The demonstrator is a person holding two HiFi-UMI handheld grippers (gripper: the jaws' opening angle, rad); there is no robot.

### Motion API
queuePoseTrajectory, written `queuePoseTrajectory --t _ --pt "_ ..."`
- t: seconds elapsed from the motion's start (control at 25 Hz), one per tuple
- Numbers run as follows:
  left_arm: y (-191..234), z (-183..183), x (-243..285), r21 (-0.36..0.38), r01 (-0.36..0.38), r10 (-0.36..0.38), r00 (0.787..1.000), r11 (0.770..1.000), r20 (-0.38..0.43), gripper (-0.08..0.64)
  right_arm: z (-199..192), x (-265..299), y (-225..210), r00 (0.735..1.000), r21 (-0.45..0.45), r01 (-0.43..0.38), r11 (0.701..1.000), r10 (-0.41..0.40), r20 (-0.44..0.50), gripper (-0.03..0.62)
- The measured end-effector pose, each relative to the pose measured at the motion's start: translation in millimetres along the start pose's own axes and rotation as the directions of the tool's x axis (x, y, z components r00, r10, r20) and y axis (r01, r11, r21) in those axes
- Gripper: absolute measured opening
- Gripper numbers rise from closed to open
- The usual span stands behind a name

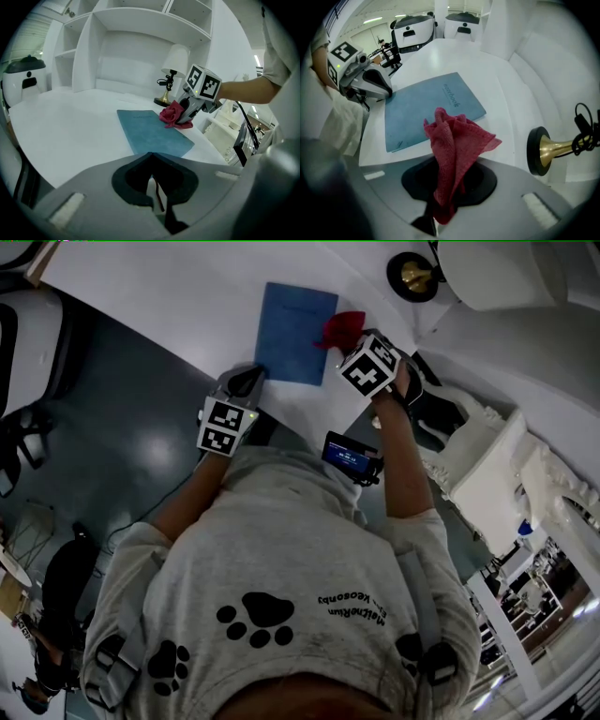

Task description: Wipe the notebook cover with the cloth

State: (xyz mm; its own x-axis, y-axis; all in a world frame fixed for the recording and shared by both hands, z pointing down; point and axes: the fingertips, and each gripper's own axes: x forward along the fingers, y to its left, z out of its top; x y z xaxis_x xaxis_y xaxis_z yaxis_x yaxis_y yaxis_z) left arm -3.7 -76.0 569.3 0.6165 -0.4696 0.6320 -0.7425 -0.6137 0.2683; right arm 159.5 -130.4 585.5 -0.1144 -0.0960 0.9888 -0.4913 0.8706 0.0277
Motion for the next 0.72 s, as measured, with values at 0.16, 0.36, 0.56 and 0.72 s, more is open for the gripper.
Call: queuePoseTrajectory --t 0.16,0.36,0.56,0.72 --pt "1 -2 -1 -0.016 -0.002 0.002 1.0 1.0 0.001 -0.003 19 -23 2 0.994 0.041 0.029 0.999 -0.033 0.1 0.069" --pt "1 -3 -2 -0.032 -0.002 0.002 1.0 0.999 -0.008 -0.003 63 -49 16 0.972 -0.005 0.054 0.999 -0.052 0.229 0.069" --pt "-4 -8 -2 -0.051 0.013 -0.014 1.0 0.999 -0.014 -0.003 106 -43 55 0.964 -0.144 0.025 0.989 0.015 0.267 0.069" --pt "-5 -9 -3 -0.044 0.004 -0.005 1.0 0.999 -0.018 -0.003 130 -23 86 0.968 -0.256 -0.003 0.967 0.067 0.242 0.069"
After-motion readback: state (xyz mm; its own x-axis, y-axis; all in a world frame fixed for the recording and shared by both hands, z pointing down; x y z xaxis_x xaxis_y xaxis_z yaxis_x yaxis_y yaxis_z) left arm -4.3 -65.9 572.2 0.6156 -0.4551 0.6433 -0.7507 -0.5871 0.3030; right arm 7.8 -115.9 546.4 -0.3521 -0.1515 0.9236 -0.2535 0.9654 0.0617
